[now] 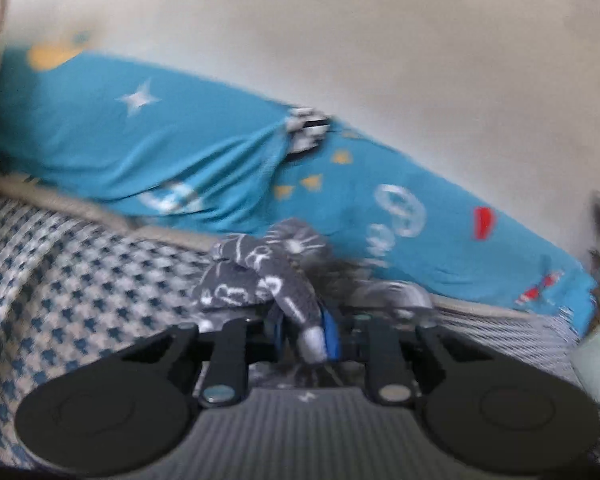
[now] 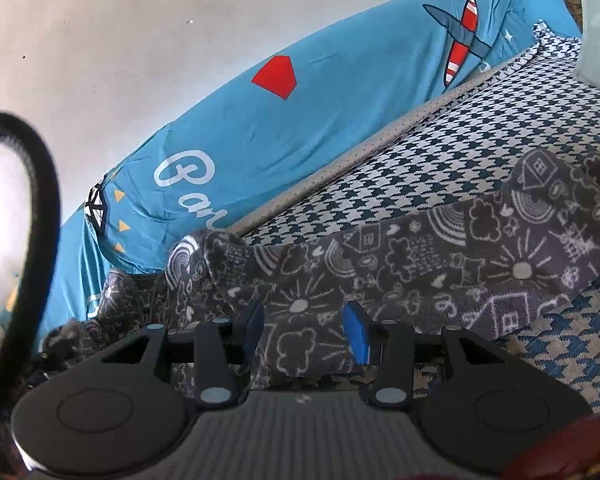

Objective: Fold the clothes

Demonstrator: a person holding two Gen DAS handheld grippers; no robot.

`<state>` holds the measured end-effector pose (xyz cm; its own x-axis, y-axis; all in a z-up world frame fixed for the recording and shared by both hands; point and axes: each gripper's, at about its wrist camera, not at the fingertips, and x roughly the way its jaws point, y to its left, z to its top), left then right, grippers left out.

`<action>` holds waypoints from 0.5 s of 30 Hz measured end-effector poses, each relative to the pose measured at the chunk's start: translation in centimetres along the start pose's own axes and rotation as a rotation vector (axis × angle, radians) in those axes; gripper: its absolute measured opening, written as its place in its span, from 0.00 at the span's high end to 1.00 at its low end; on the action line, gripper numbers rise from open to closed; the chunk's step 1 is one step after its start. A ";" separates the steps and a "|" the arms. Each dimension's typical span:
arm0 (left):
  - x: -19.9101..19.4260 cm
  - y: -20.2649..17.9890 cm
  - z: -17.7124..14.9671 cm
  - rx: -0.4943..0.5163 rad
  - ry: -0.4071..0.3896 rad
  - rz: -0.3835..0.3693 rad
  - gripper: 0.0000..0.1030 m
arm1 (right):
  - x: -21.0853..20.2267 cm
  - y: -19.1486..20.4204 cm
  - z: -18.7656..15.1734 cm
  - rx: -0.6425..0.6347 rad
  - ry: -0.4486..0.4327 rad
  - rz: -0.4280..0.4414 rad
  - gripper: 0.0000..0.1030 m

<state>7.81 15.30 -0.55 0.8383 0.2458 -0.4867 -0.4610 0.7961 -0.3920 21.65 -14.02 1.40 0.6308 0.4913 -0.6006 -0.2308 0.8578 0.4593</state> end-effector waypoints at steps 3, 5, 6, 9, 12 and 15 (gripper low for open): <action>-1.1 -3.1 -0.8 0.075 0.041 -0.093 0.82 | -0.1 -0.2 0.2 0.004 -0.011 -0.005 0.57; -1.5 -4.8 -1.8 0.139 0.091 -0.148 0.81 | -0.2 -0.3 0.4 0.007 -0.019 -0.008 0.57; -1.7 -5.7 -2.3 0.171 0.116 -0.176 0.78 | -0.3 -0.4 0.5 0.008 -0.023 -0.010 0.57; -2.8 -8.1 -4.2 0.270 0.195 -0.237 0.58 | -0.5 -0.6 0.6 0.013 -0.030 -0.009 0.57; -4.1 -9.1 -6.0 0.336 0.233 -0.264 0.50 | -0.7 -0.7 0.8 0.015 -0.033 0.026 0.57; -5.7 -8.9 -6.5 0.348 0.230 -0.244 0.33 | -0.8 -0.4 0.9 0.009 -0.024 0.090 0.57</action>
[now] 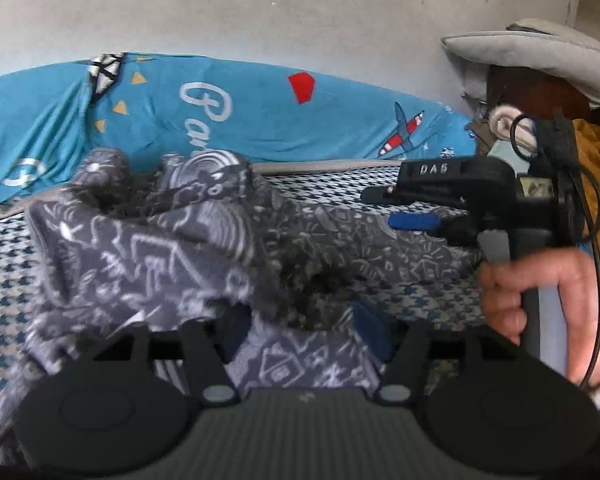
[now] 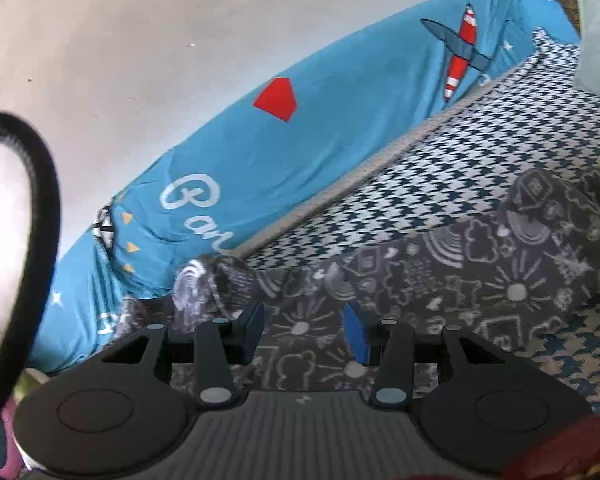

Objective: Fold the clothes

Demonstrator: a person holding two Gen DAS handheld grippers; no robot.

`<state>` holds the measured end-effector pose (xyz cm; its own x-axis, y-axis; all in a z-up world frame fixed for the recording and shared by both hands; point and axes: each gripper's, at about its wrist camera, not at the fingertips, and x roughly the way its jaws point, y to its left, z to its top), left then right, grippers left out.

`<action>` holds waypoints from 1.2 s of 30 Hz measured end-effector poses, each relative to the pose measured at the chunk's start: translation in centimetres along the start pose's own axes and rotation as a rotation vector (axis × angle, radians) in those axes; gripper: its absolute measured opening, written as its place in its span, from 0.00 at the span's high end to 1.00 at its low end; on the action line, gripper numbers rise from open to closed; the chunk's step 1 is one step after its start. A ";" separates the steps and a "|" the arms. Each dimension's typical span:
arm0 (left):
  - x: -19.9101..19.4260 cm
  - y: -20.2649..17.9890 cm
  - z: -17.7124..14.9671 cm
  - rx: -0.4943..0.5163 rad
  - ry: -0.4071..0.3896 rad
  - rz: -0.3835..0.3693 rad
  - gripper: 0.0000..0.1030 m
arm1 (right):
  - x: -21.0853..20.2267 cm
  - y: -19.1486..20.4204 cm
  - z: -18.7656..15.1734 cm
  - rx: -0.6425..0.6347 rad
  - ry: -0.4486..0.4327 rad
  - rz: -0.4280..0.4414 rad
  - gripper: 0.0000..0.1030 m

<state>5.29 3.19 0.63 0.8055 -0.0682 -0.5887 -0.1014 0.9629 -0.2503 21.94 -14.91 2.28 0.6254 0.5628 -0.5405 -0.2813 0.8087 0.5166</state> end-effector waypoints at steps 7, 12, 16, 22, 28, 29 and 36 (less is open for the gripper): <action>-4.6 1.4 -0.6 -0.032 -0.056 0.050 0.05 | 0.1 2.5 -0.7 -0.078 0.065 0.247 0.56; -5.7 4.1 -0.2 -0.107 -0.083 0.184 0.05 | -0.9 5.5 -1.5 -0.196 0.060 0.447 0.56; -6.2 6.7 0.0 -0.200 -0.079 0.307 0.05 | -1.9 8.2 -3.0 -0.331 0.052 0.549 0.46; -7.7 10.5 0.1 -0.336 -0.084 0.446 0.03 | -1.5 11.3 -5.8 -0.523 0.060 0.534 0.46; -8.5 12.0 0.0 -0.392 -0.081 0.441 0.02 | 0.4 12.7 -8.4 -0.703 0.084 0.416 0.46; -8.5 12.1 0.0 -0.395 -0.080 0.436 0.01 | 0.9 12.8 -8.8 -0.728 0.086 0.385 0.46; -8.0 11.9 0.2 -0.396 -0.071 0.414 0.00 | 2.9 7.6 -5.4 -0.315 0.148 0.273 0.82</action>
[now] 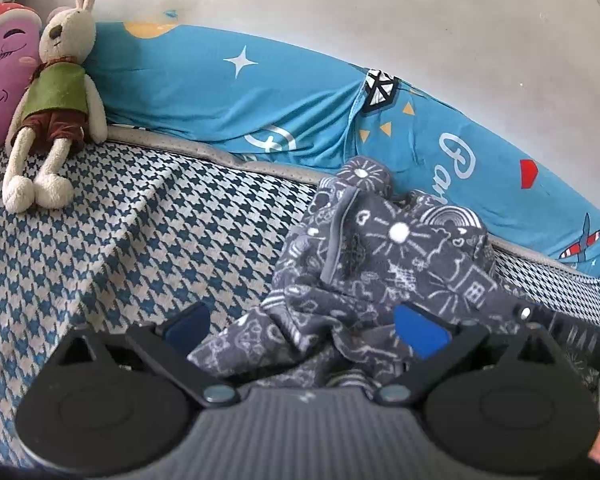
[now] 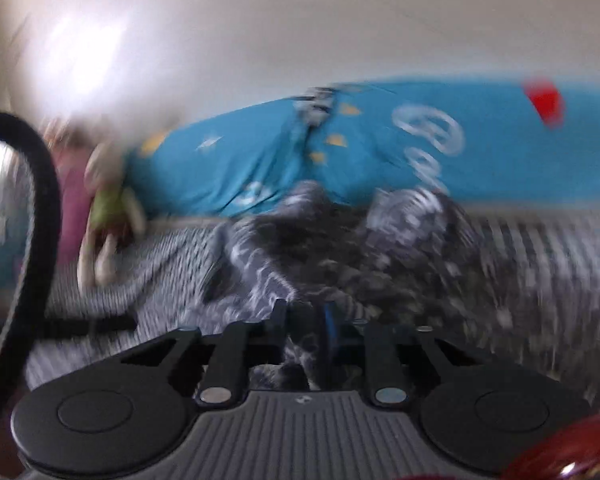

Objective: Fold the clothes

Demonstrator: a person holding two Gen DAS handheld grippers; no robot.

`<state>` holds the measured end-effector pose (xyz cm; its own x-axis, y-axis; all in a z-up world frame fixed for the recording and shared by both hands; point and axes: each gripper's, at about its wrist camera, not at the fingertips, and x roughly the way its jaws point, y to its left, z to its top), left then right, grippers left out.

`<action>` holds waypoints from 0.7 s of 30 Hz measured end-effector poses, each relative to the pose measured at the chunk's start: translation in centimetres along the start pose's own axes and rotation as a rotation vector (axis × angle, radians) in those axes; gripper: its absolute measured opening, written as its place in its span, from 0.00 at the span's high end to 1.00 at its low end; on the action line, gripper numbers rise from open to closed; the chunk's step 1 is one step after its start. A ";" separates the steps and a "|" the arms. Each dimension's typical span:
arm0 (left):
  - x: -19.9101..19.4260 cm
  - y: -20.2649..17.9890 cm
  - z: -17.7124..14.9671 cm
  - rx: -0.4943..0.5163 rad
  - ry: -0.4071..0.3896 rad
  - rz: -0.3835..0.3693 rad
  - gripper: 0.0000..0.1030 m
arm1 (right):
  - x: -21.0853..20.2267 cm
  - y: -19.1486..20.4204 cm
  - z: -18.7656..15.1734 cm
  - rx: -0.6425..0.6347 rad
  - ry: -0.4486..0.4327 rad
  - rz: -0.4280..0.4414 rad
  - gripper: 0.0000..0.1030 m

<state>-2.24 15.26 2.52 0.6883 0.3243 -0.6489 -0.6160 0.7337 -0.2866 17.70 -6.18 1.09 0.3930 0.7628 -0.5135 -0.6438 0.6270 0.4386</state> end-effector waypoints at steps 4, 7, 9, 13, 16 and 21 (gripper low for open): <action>0.3 -0.5 -0.1 0.004 0.008 -0.005 0.00 | -0.7 -3.5 0.8 0.156 -0.023 -0.183 0.81; 0.5 -1.0 0.0 0.004 0.014 -0.009 0.00 | -1.7 -4.7 1.1 0.208 -0.042 -0.206 0.81; 0.6 -1.3 0.1 0.000 0.015 -0.009 0.00 | -2.5 -4.3 1.6 0.177 -0.087 -0.150 0.81; 0.8 -1.6 0.2 -0.013 0.005 0.005 0.00 | -3.1 -1.6 1.9 0.036 -0.118 0.007 0.81; 0.9 -1.4 0.2 -0.018 -0.001 0.032 0.00 | -3.1 0.5 1.6 -0.060 -0.115 0.124 0.81; 1.1 -0.7 0.1 -0.043 0.000 0.063 0.00 | -1.5 3.6 0.3 -0.211 -0.045 0.171 0.75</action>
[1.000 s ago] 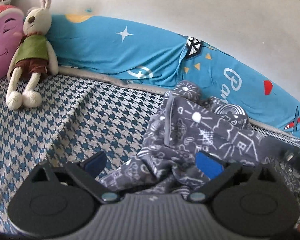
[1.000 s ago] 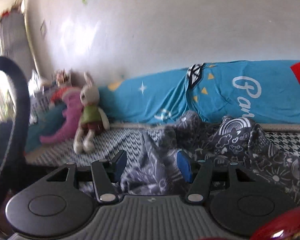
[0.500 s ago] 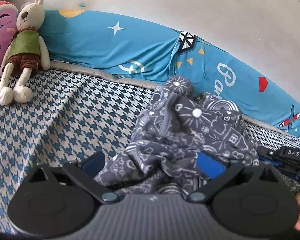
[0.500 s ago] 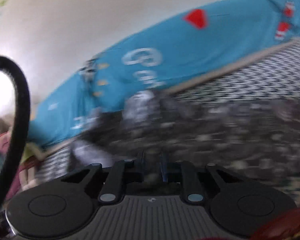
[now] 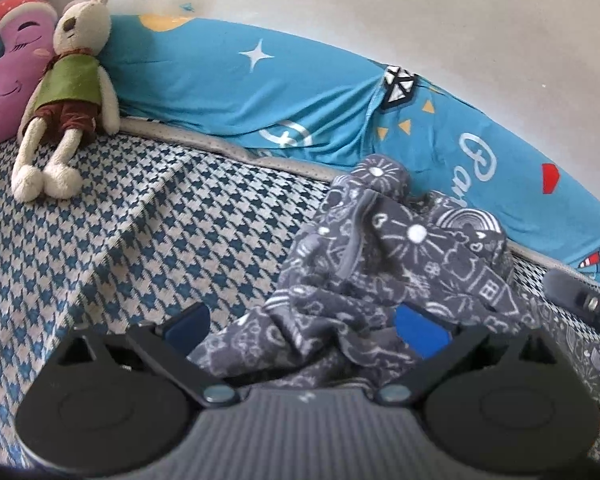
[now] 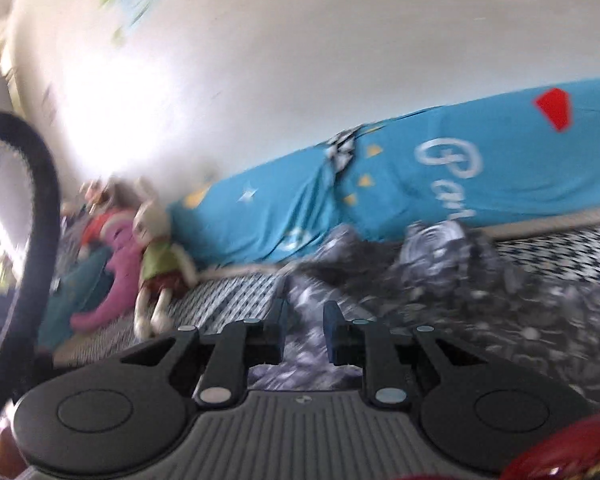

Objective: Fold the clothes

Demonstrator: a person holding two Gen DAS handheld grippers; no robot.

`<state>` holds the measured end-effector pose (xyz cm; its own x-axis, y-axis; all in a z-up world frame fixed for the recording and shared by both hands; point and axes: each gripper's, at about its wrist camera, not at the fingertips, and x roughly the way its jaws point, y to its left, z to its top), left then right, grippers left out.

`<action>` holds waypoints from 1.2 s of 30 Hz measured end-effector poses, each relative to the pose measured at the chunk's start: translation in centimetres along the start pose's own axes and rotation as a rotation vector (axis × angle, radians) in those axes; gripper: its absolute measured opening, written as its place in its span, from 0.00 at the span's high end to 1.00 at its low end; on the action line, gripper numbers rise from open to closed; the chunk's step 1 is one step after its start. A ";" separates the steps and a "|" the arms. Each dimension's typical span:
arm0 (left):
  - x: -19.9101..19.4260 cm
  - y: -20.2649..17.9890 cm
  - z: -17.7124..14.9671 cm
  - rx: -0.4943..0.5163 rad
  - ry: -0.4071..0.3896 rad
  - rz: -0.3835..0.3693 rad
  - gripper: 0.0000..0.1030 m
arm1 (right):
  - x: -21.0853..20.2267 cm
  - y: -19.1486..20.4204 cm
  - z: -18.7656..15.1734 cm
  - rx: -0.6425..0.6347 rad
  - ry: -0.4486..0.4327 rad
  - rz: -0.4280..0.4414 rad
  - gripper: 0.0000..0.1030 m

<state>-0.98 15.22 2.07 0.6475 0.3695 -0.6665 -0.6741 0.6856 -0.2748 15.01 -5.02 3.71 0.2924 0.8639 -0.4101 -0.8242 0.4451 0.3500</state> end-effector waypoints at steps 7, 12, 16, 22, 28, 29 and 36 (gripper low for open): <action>0.2 1.3 0.2 -0.049 0.021 -0.015 0.00 | 2.7 2.5 -1.5 -0.180 0.057 -0.081 0.49; 0.0 2.0 0.4 -0.065 0.022 -0.030 0.00 | 4.7 3.1 -2.6 -0.312 0.088 -0.157 0.43; -0.1 2.4 0.5 -0.073 0.024 -0.045 0.00 | 6.4 3.2 -3.4 -0.364 0.127 -0.209 0.42; -0.3 2.8 0.8 -0.080 0.025 -0.074 0.00 | 8.0 2.0 -3.7 -0.302 0.149 -0.248 0.59; -0.3 3.7 1.3 -0.126 0.035 -0.152 0.00 | 5.8 1.1 -1.7 -0.130 0.067 -0.179 0.86; -0.4 3.7 1.3 -0.136 0.034 -0.170 0.00 | 5.3 1.0 -1.4 -0.098 0.049 -0.148 0.86; -0.5 3.6 1.4 -0.191 0.034 -0.286 0.00 | 3.2 1.9 -0.6 -0.004 0.007 0.064 0.86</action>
<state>-3.19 18.39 2.38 0.8099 0.1560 -0.5655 -0.5234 0.6273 -0.5766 14.11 -1.56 2.57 0.2357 0.8891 -0.3924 -0.8432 0.3879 0.3723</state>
